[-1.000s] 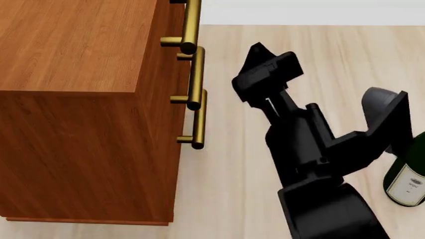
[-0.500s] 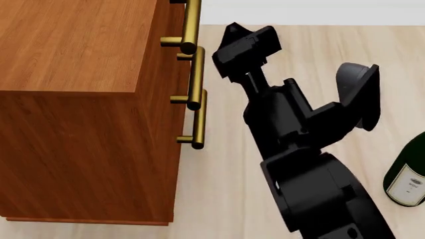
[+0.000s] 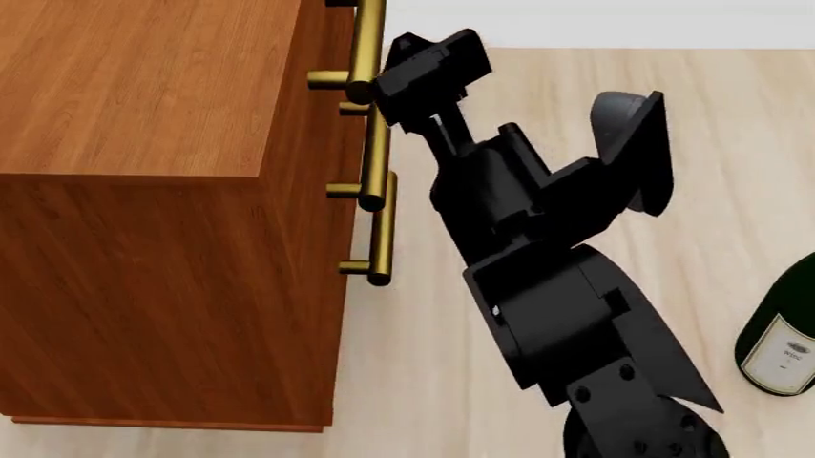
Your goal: Close the bottom drawer of the cabinet and open the top drawer.
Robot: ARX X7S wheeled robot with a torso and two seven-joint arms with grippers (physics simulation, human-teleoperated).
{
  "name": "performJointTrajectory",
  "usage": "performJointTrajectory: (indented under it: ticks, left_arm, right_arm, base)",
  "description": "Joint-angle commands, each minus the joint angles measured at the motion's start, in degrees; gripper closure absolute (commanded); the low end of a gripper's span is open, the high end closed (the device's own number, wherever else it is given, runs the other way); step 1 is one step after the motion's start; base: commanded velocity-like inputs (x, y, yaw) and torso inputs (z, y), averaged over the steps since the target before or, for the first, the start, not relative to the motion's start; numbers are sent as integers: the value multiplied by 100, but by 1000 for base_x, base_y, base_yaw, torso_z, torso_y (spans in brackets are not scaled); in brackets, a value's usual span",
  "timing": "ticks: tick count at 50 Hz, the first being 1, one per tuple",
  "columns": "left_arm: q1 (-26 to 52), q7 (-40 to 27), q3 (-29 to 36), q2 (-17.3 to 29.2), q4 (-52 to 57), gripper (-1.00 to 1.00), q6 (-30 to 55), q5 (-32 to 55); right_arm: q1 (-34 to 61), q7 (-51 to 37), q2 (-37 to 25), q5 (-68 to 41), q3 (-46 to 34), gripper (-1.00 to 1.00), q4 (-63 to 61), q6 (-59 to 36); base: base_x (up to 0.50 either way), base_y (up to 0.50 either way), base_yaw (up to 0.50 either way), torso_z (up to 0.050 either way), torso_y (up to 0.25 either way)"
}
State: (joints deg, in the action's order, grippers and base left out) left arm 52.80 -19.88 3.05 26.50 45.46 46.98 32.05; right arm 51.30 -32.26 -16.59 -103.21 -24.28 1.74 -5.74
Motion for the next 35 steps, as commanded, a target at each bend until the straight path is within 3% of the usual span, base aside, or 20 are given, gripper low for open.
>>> performJointTrajectory:
  ticks: [1, 35]
  left_arm:
    - [5, -23, -5, 38, 7, -100, 11, 19]
    - [-17, -62, -39, 147, -5, -100, -28, 54]
  right_arm:
    - [209, 175, 156, -47, -132, -100, 388, -111]
    - [620, 678, 614, -281, -364, -100, 1256, -355]
  base:
    - [0, 0, 0, 0, 0]
    - [0, 0, 0, 0, 0]
